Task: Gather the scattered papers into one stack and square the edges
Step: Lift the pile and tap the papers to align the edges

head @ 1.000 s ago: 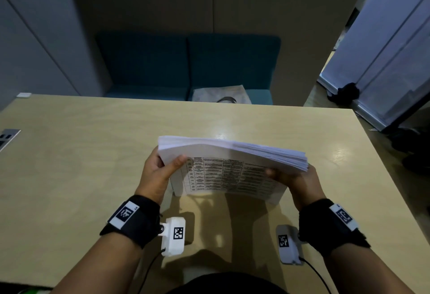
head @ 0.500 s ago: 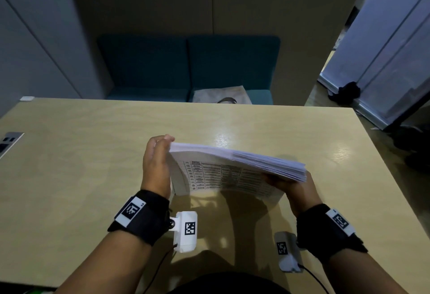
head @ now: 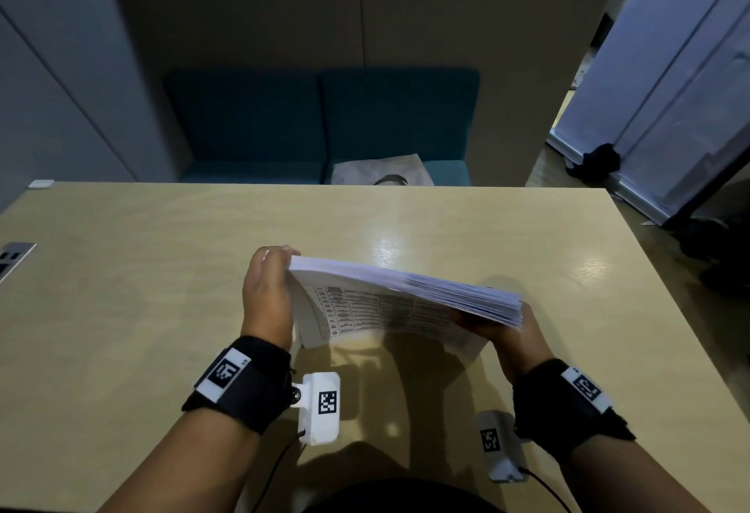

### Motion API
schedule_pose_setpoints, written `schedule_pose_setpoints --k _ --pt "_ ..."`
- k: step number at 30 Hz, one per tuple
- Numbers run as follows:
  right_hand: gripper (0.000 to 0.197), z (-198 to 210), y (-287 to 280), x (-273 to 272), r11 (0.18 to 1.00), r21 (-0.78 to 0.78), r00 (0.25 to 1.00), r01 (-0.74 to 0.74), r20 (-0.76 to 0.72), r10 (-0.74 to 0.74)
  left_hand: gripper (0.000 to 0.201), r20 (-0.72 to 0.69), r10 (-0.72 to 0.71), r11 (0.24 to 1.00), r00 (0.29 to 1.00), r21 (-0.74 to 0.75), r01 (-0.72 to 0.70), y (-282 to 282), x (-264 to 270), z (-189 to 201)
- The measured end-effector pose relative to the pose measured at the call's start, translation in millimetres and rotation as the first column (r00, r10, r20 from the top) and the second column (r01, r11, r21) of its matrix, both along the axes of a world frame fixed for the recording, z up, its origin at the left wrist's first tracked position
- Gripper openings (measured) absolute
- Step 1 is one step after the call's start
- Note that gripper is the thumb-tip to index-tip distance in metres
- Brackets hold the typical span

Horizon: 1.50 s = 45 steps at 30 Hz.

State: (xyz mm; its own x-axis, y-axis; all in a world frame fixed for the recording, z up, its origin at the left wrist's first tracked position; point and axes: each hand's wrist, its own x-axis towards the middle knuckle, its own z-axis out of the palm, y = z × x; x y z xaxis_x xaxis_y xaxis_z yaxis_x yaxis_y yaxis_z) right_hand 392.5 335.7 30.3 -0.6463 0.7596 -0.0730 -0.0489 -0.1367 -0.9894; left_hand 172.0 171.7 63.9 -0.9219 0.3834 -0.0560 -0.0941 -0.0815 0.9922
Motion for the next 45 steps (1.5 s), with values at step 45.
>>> schedule_pose_setpoints --k 45 --pt "0.065 -4.3 15.2 -7.0 0.998 -0.045 0.996 0.053 0.075 -0.049 0.084 0.144 -0.388 0.915 0.91 0.183 0.361 -19.1 3.9 -41.1"
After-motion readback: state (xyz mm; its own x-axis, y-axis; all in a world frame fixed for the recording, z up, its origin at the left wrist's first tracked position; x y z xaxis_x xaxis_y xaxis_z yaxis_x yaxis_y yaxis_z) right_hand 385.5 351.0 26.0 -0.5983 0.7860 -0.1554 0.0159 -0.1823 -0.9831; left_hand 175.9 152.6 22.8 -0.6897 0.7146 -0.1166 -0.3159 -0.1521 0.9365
